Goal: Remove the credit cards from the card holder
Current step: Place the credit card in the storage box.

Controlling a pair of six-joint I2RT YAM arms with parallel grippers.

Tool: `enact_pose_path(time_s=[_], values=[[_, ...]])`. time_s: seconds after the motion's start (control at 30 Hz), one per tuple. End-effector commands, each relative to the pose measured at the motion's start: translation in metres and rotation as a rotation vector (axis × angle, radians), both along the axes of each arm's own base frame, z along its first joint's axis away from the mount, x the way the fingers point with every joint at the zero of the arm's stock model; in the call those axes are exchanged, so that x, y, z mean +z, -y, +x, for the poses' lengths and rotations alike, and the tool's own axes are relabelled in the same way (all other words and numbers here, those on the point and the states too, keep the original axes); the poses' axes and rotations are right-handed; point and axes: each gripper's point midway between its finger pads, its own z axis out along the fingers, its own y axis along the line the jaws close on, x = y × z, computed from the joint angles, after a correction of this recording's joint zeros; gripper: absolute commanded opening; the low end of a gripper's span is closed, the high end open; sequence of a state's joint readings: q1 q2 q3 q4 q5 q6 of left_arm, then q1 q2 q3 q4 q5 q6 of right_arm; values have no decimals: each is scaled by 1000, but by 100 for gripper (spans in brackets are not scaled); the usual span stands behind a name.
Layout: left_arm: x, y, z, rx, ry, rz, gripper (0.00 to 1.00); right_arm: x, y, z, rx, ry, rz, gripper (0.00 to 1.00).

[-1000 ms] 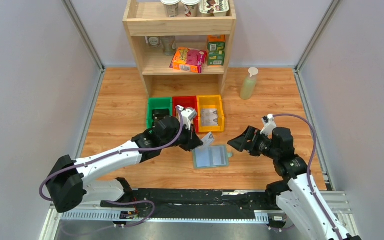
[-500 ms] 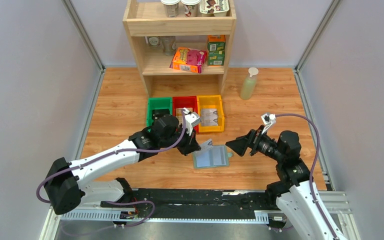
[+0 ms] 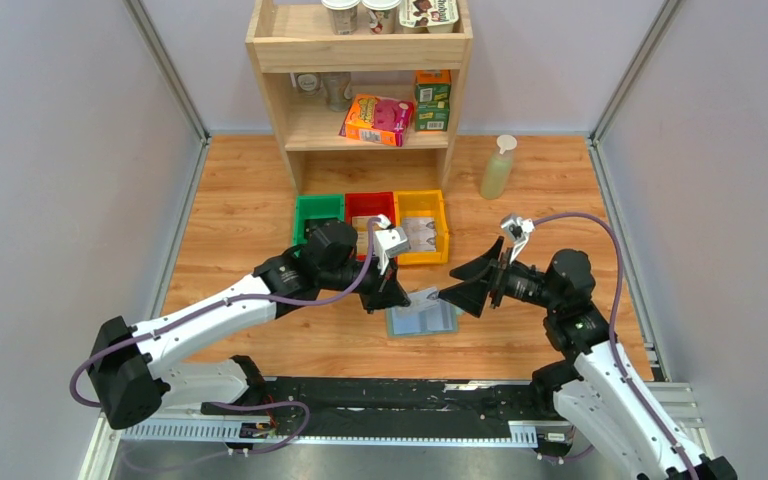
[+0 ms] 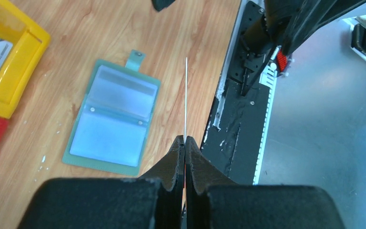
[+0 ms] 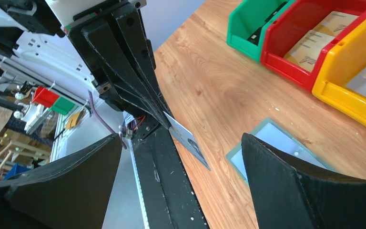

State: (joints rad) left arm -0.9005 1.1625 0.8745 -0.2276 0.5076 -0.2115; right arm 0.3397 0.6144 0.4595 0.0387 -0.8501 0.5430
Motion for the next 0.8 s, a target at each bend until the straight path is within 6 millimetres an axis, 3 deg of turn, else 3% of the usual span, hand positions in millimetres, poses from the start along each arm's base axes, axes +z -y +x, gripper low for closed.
enact_pose_path(time_s=[0.0, 0.23, 0.4, 0.57, 0.73, 0.77], values=[[27, 5, -2, -61, 59, -64, 0, 29, -10, -8, 82, 145, 30, 97], [58, 10, -12, -98, 83, -197, 0, 16, -22, -19, 168, 134, 20, 88], [75, 10, -17, -103, 87, -273, 0, 14, -29, -26, 222, 142, 26, 74], [75, 13, -19, -115, 74, -276, 0, 18, -30, -28, 236, 158, 30, 44], [68, 12, -11, -69, 68, -244, 0, 19, -30, -28, 234, 164, 25, 3], [65, 11, -8, -50, 69, -227, 0, 19, -29, -26, 222, 163, 23, 0]])
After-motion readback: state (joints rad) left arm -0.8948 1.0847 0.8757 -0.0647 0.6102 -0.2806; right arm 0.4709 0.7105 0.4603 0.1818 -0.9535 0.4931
